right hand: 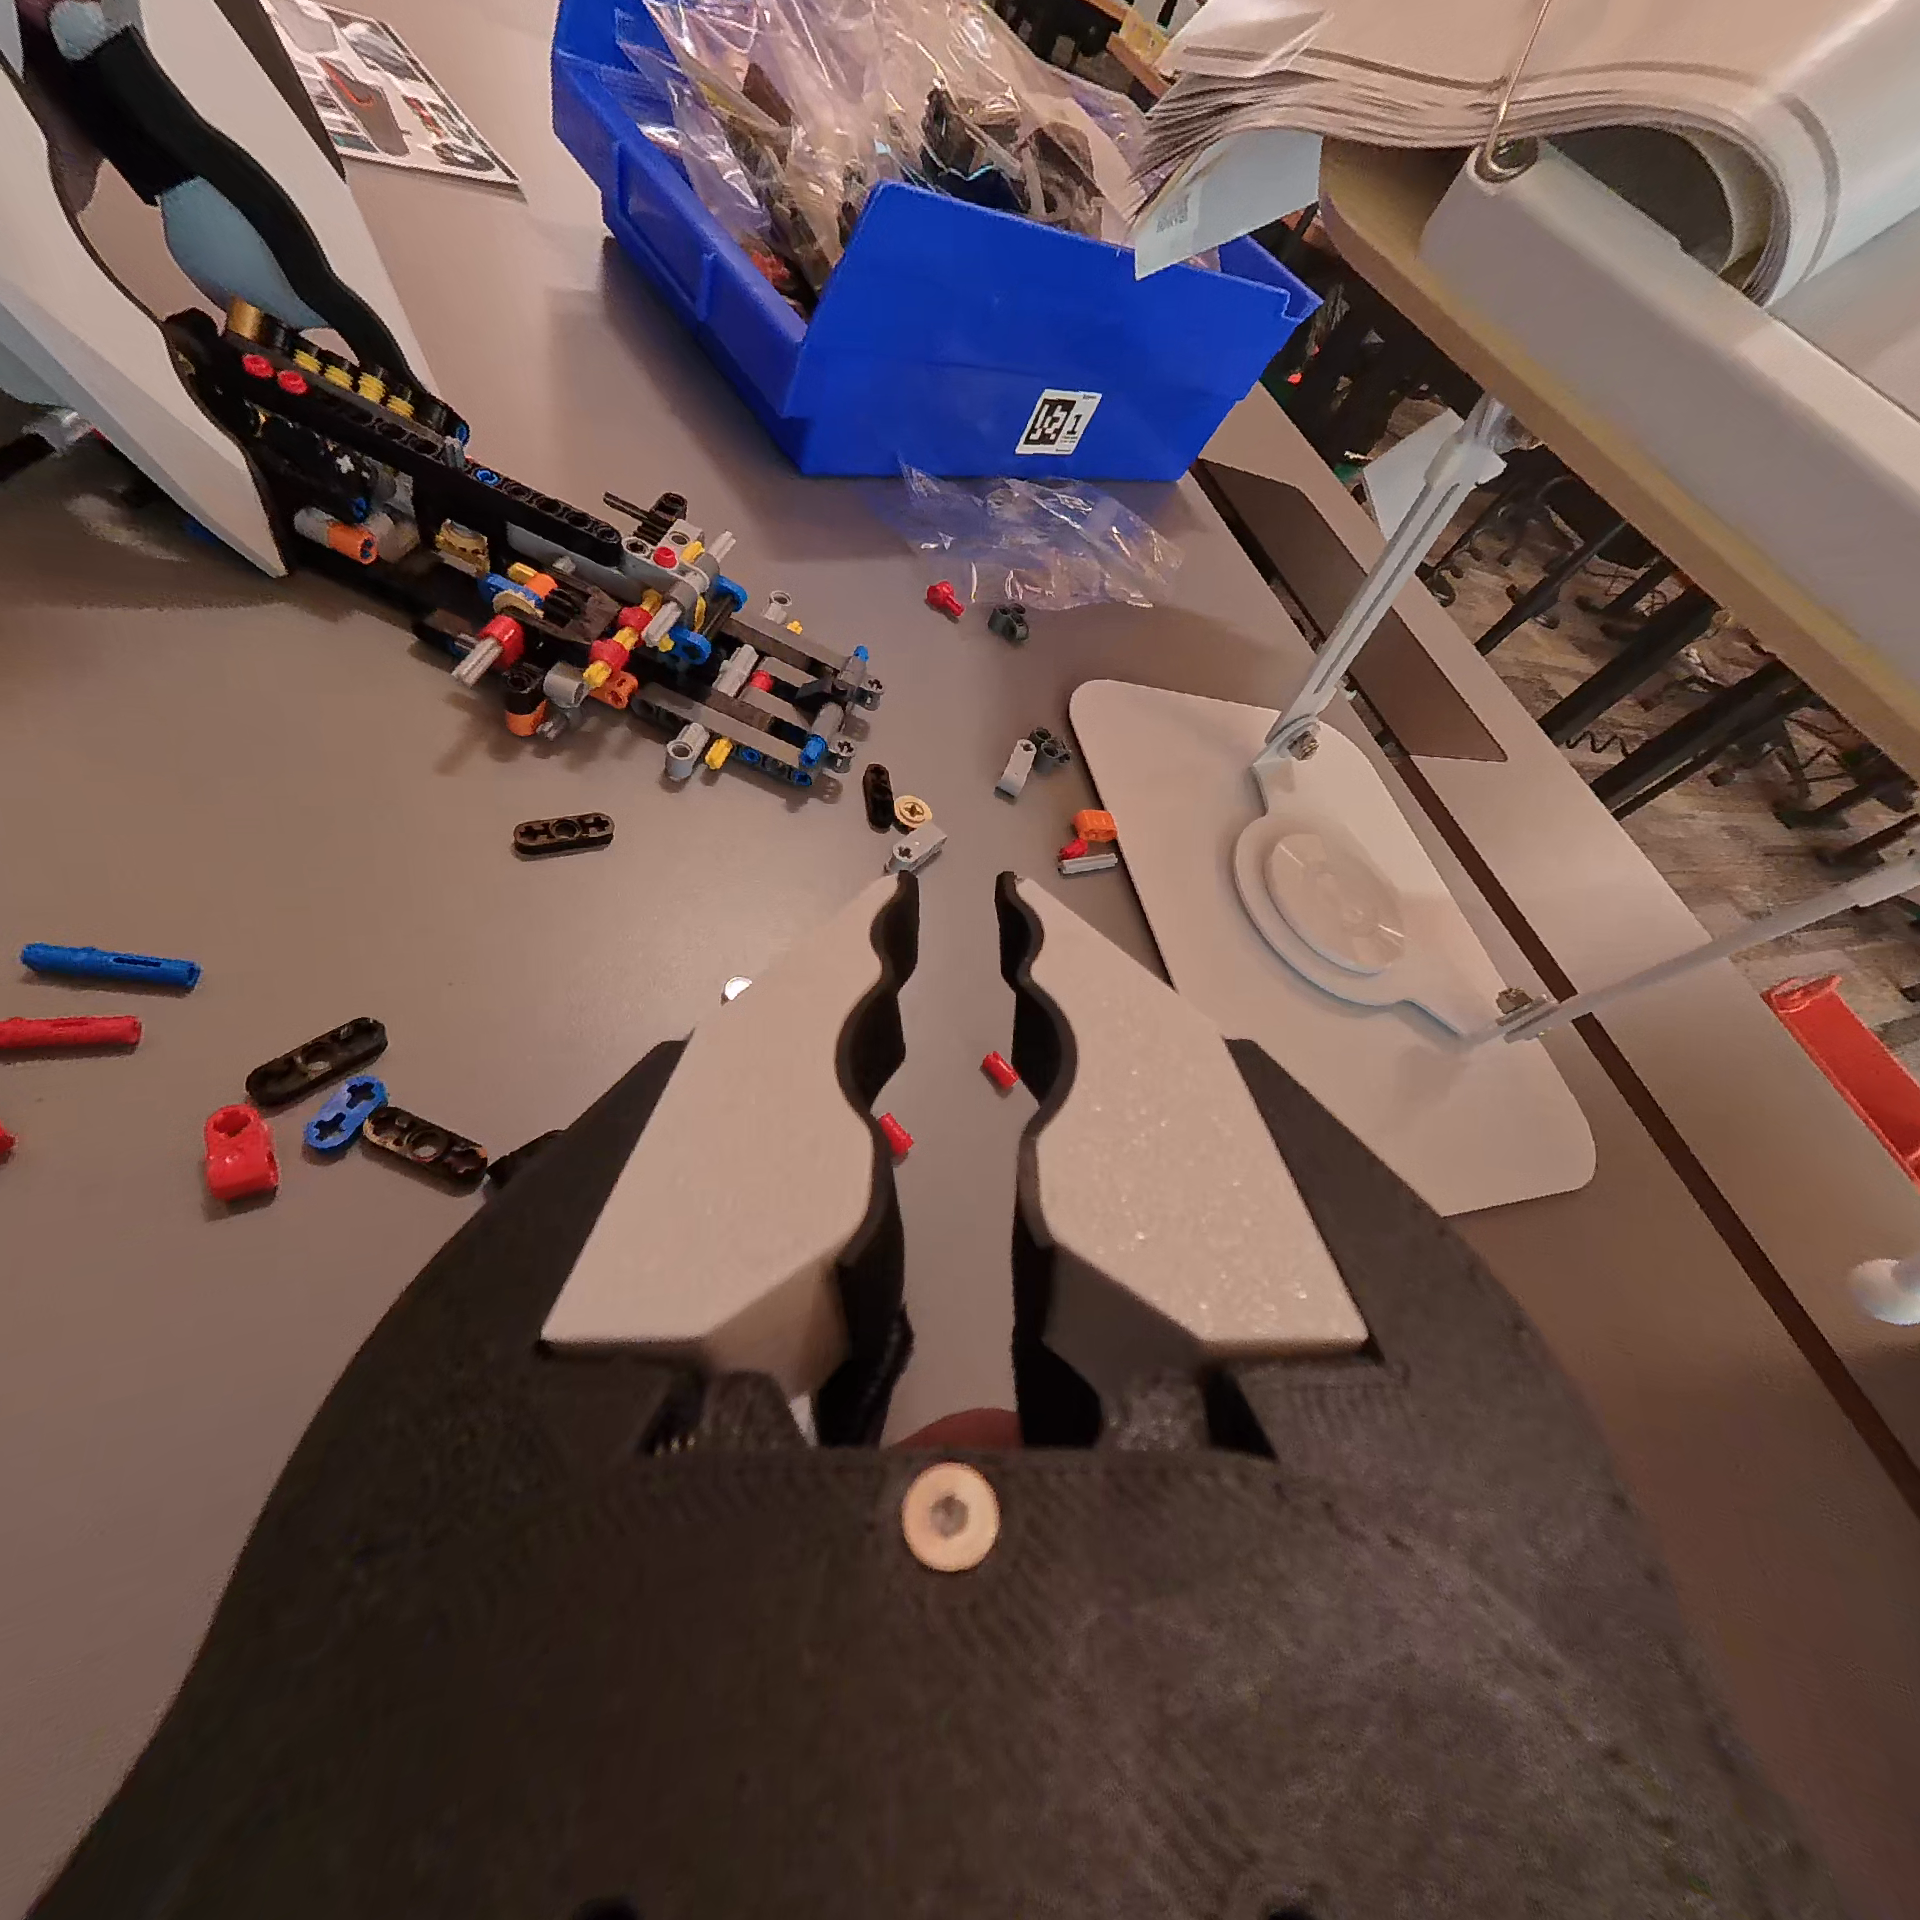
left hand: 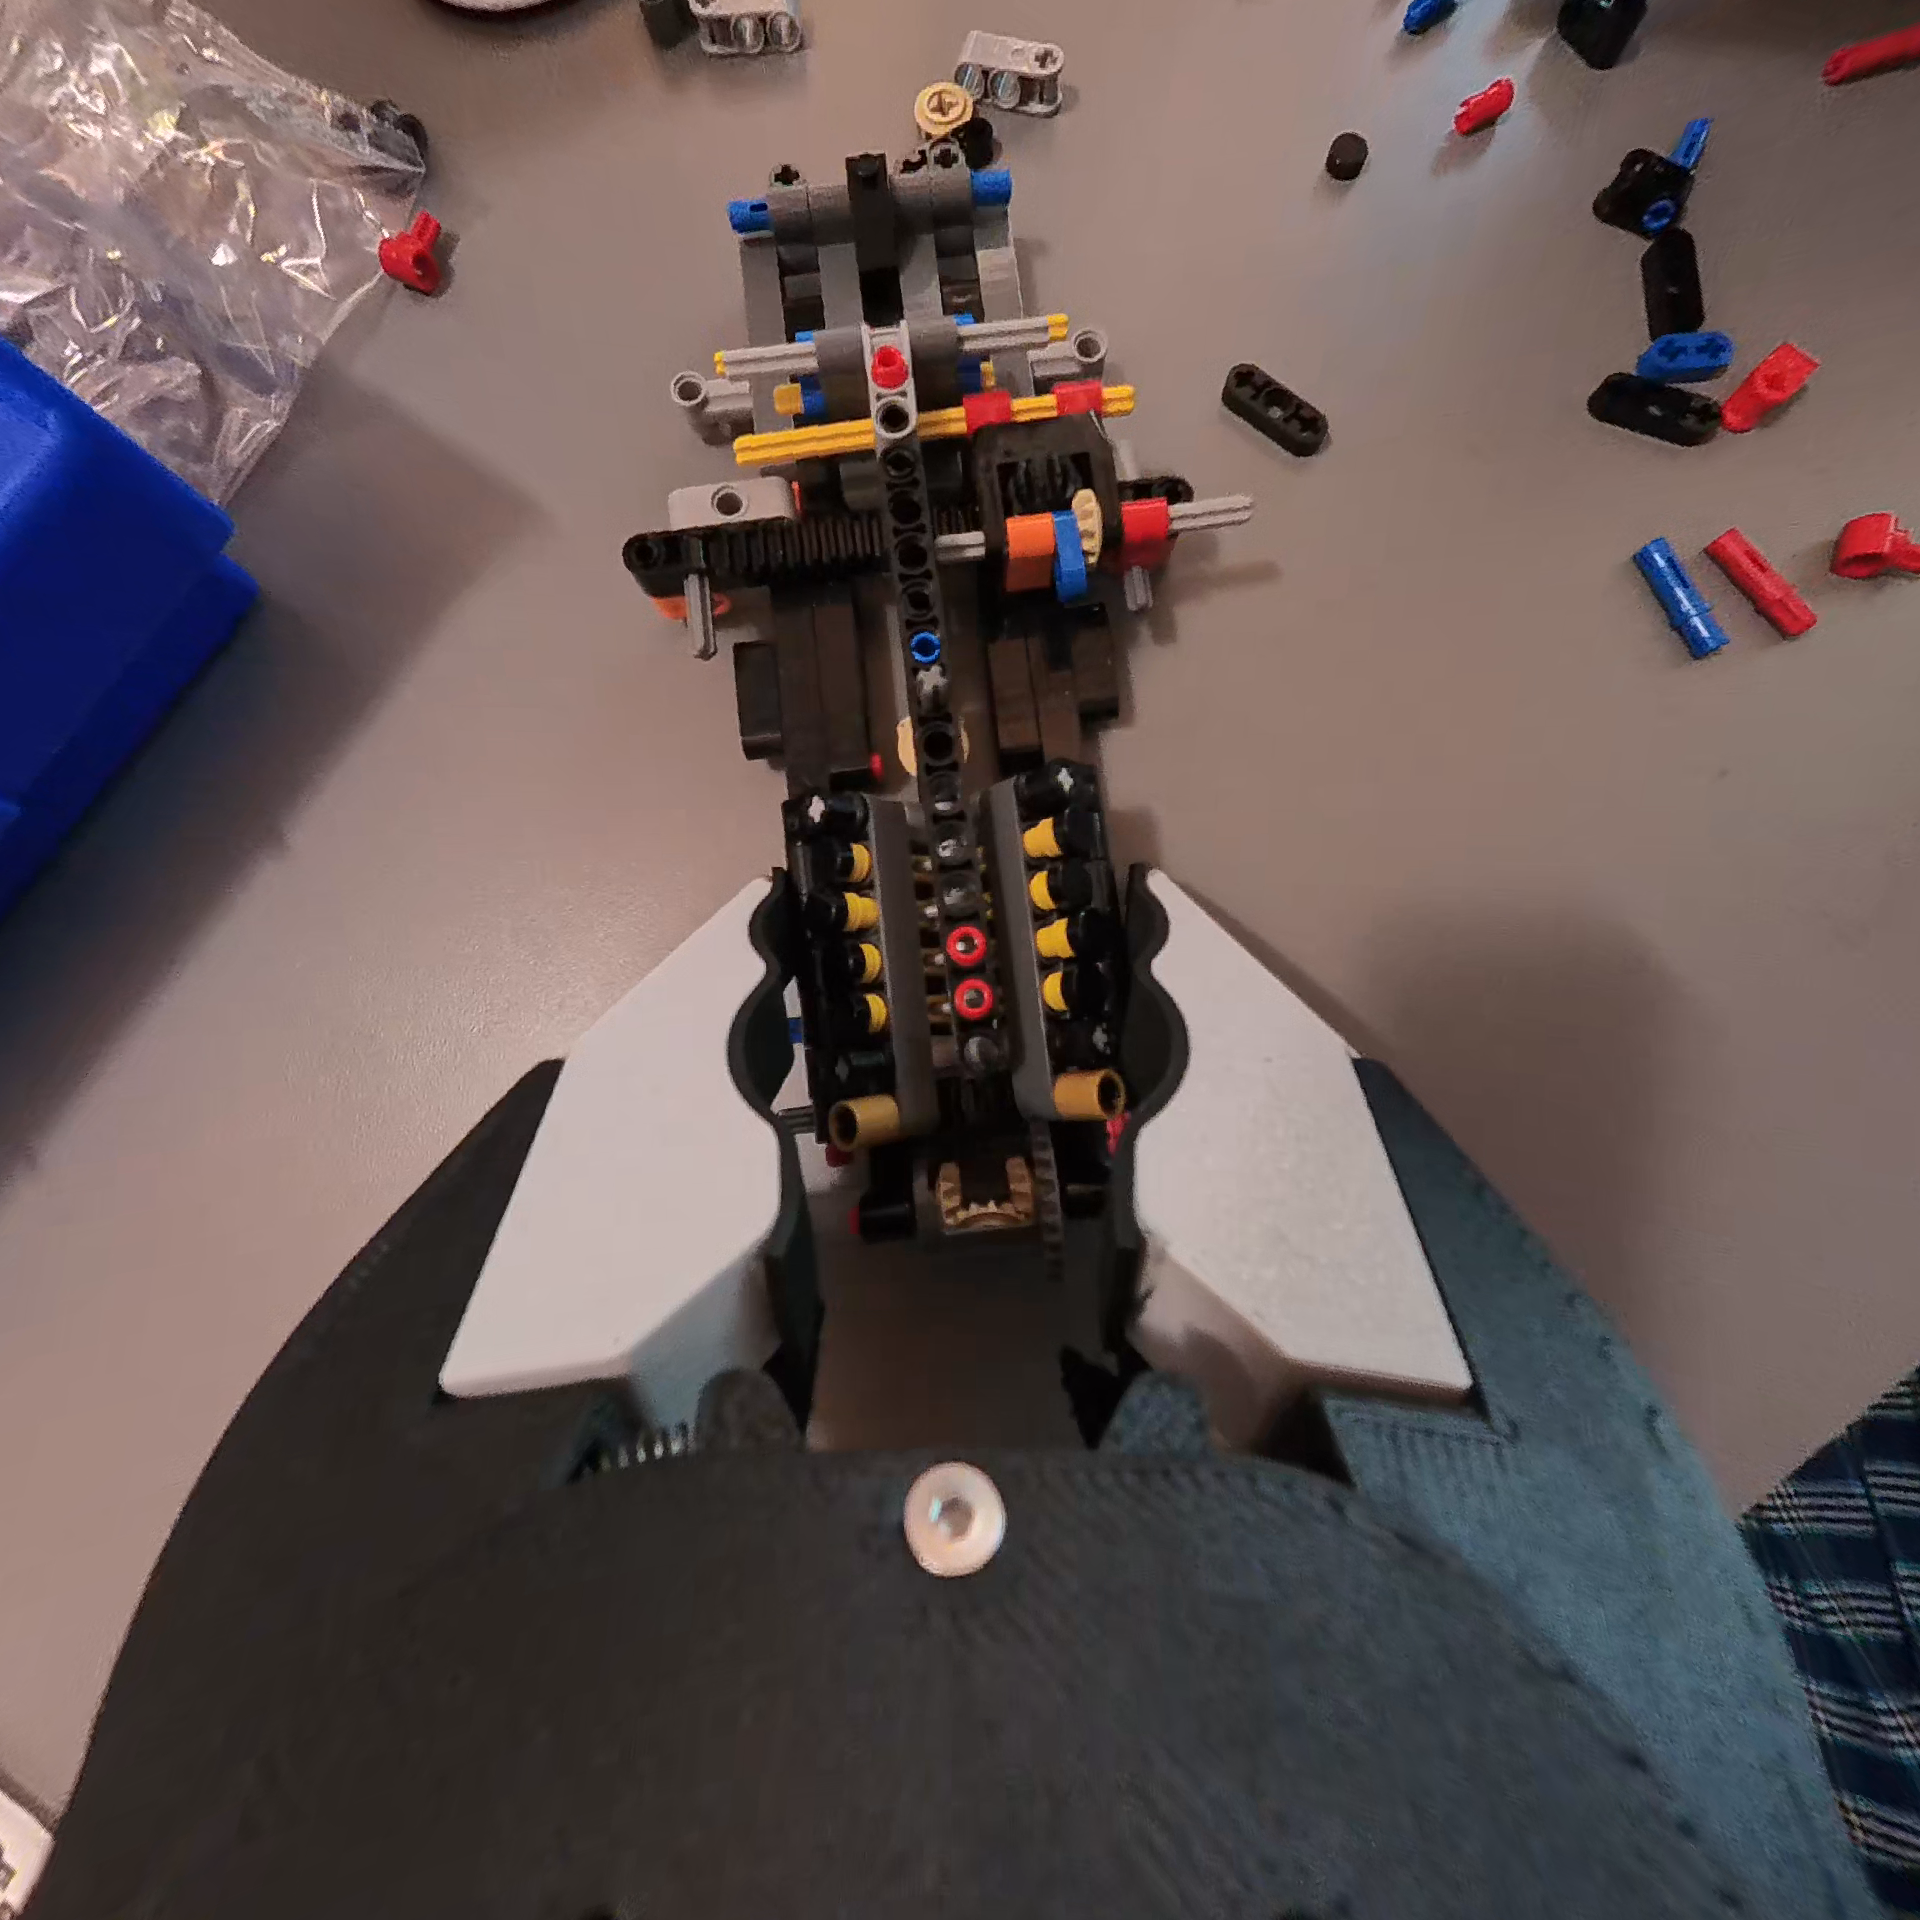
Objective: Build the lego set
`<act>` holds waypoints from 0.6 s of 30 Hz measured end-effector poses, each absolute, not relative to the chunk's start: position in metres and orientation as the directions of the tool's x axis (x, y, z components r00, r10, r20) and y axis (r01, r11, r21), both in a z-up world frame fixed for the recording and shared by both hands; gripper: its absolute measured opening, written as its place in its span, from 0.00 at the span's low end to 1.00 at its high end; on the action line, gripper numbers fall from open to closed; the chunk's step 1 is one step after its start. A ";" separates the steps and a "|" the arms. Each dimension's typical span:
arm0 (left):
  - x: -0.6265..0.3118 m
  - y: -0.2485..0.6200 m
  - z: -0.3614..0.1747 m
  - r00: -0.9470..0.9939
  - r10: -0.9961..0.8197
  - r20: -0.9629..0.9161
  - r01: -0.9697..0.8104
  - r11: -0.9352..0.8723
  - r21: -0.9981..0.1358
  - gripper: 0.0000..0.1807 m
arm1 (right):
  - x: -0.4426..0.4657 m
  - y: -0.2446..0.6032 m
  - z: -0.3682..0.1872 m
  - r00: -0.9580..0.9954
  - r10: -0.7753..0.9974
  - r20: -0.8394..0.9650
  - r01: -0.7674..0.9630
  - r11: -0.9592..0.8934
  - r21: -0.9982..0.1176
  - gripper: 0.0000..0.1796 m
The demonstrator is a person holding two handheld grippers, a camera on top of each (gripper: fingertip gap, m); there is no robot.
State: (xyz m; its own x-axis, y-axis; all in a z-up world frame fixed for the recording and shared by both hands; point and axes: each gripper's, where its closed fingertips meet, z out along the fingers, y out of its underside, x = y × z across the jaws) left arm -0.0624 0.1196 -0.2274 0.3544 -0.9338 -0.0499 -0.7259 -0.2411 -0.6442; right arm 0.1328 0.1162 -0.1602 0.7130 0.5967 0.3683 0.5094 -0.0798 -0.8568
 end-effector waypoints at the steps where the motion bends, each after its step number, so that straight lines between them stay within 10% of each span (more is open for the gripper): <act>1: -0.062 0.120 -0.226 0.356 -0.933 -0.049 -0.720 -0.241 -0.650 0.34 | 0.133 0.116 -0.160 0.713 0.597 0.368 0.509 -0.079 -0.857 0.07; 18: -0.073 0.112 -0.217 0.385 -0.923 -0.006 -0.677 -0.278 -0.681 0.40 | 0.132 0.116 -0.161 0.711 0.598 0.371 0.513 -0.079 -0.855 0.07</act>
